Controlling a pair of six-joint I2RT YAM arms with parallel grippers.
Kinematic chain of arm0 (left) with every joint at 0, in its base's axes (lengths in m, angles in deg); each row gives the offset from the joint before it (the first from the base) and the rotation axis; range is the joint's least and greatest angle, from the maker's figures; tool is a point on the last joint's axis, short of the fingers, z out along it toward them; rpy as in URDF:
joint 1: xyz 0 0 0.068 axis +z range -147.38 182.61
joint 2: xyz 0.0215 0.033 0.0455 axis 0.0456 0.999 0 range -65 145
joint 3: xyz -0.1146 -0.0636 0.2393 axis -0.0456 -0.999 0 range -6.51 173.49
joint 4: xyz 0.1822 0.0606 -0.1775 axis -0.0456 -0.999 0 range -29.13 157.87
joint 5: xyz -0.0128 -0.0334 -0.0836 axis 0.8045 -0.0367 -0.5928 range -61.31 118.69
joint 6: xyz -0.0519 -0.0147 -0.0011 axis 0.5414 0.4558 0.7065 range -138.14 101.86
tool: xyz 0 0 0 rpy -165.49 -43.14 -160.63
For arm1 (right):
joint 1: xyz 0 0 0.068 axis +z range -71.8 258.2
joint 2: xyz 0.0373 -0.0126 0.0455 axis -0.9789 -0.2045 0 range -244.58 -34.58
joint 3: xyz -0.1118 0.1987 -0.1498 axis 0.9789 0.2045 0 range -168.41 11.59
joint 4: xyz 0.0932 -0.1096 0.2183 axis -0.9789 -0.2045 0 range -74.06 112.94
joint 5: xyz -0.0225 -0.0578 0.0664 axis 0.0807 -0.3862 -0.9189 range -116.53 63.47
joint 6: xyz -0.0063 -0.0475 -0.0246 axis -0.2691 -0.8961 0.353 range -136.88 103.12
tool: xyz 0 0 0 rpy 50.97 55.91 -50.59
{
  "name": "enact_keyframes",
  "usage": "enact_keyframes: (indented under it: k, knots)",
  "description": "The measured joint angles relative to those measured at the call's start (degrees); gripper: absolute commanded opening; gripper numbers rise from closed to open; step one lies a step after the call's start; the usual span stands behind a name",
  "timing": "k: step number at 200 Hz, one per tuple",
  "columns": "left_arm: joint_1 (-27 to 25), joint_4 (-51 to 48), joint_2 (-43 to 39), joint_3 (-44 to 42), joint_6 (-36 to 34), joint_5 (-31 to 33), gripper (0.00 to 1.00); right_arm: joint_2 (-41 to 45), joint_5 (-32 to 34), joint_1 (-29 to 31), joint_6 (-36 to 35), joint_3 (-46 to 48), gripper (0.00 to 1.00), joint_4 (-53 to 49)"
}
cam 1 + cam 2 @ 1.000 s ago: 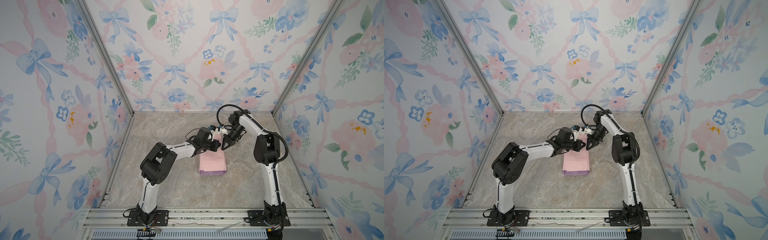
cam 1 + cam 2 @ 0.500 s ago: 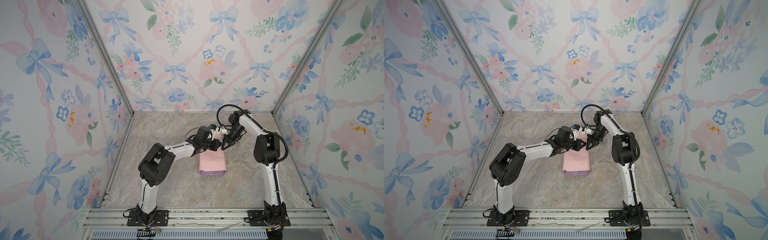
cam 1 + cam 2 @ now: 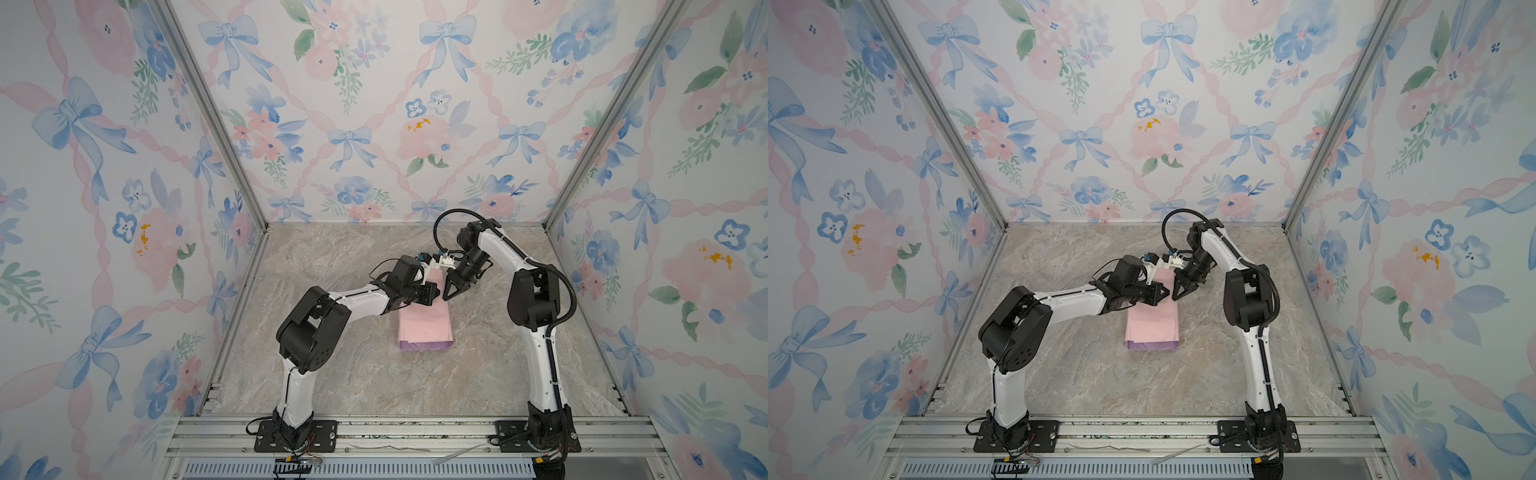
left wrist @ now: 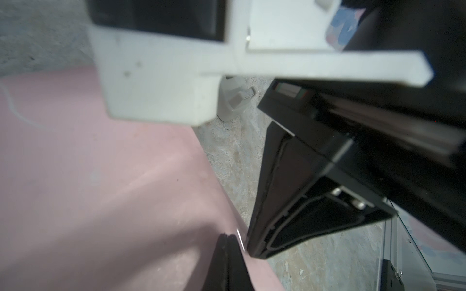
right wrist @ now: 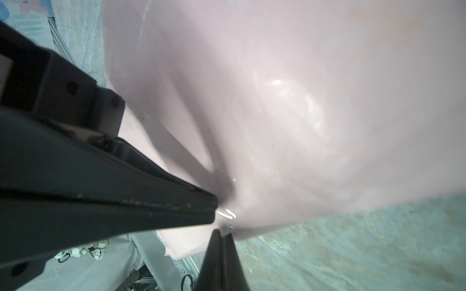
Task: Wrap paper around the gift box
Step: 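Keep pressing the tape strip along the seam with the right gripper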
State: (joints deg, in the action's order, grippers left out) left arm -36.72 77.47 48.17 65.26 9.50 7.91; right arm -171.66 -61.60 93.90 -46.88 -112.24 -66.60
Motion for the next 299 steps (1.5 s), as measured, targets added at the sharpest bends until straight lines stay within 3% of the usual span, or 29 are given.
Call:
enact_keyframes:
  k: [194, 299]
  knots:
    - [0.0, 2.5, -1.6, -0.7, 0.1, -1.7, 0.0, 0.0, 0.0, 0.0, 0.3, 0.0, 0.0, 0.0]
    - [0.0, 3.2, 1.3, 0.0, 0.7, -1.6, 0.0, 0.0, 0.0, 0.0, 0.4, 0.0, 0.0, 0.0]
